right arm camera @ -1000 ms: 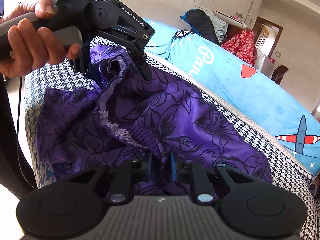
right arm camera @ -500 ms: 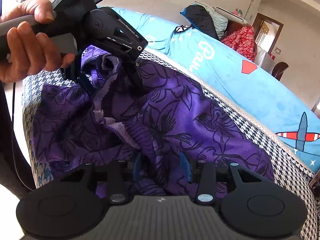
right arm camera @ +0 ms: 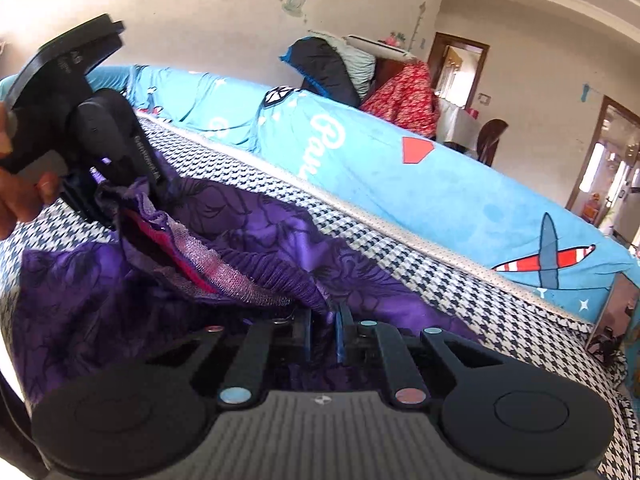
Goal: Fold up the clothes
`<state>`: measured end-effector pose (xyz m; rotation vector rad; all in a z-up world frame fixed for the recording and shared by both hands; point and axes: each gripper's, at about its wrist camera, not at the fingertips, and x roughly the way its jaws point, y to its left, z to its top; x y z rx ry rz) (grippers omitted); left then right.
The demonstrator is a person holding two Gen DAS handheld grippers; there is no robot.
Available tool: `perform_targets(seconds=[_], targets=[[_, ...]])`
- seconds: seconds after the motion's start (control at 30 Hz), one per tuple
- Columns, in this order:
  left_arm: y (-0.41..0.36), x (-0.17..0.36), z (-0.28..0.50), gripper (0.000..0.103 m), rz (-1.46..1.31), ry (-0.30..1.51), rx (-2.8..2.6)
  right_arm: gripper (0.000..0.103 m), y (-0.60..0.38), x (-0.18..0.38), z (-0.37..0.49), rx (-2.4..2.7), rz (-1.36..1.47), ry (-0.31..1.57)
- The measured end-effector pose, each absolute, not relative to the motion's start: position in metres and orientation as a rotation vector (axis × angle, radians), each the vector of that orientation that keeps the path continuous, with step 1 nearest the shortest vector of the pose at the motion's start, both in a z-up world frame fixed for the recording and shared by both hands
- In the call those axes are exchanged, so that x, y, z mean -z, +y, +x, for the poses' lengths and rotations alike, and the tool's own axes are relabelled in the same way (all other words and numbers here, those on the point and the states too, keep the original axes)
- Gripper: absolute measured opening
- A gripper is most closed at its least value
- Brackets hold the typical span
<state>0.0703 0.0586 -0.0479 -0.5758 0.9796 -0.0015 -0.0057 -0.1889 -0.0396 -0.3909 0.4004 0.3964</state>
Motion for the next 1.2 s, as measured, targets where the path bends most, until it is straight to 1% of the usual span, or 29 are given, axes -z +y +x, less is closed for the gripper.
perform_targets(seconds=[0.33,0.7,0.9,1.2], targets=[[0.044,0.029,0.105,0.022,-0.557,0.884,-0.018,0.009,-0.186,0.022,0.018,-0.262,-0.323,0.307],[0.027,0.007,0.151,0.022,-0.465,0.791,-0.046,0.009,-0.190,0.008,0.068,-0.152,-0.218,0.253],[0.024,-0.003,0.179,0.022,-0.452,0.748,-0.068,0.009,-0.185,0.001,0.096,-0.111,-0.224,0.190],[0.014,-0.014,0.218,0.022,-0.398,0.699,-0.083,0.009,-0.182,-0.007,0.131,-0.088,-0.213,0.146]])
